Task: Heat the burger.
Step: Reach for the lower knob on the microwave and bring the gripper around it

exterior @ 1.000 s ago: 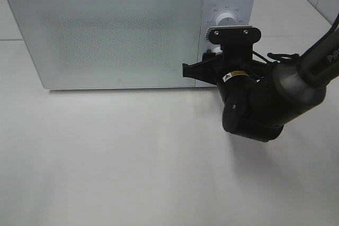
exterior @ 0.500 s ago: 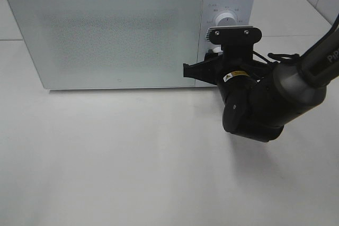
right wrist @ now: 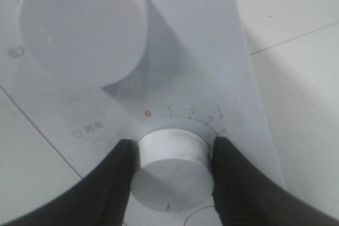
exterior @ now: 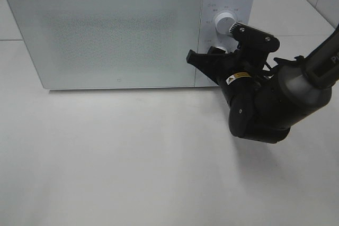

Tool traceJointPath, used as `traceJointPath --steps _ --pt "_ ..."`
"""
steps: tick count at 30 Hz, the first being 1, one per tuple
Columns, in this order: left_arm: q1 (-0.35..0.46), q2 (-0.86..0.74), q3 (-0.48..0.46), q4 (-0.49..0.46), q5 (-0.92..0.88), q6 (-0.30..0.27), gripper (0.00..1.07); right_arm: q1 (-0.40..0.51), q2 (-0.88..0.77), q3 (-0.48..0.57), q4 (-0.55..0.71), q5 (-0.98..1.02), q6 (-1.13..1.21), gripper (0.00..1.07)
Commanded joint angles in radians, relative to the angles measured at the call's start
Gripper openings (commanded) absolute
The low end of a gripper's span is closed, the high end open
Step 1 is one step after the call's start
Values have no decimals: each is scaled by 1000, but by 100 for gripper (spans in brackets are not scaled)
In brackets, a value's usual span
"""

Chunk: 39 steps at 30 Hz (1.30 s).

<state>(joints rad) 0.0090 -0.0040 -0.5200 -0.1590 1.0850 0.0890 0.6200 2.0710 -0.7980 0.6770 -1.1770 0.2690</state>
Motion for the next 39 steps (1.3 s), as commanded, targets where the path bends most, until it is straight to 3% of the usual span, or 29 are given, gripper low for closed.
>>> traceJointPath --steps 1,5,8,10,13,20,39 --pt "3 -16 4 -9 -12 -5 100 2 -9 -43 -211 -91 236 0" --pt "3 -16 4 -9 -12 -5 100 2 -9 -43 -210 -91 532 0" --pt "3 -16 4 -9 -12 -5 100 2 -9 -43 -210 -91 593 0" --pt "3 -16 4 -9 -12 -5 100 2 -9 -43 -209 -90 803 0" --pt "3 -16 4 -9 -12 -5 100 2 -9 -43 -209 -90 853 0" --pt "3 -16 4 -9 -12 -5 100 2 -9 -43 -201 -82 1246 0" --pt "3 -16 4 -9 -12 -5 100 2 -9 -43 -190 -81 1294 0"
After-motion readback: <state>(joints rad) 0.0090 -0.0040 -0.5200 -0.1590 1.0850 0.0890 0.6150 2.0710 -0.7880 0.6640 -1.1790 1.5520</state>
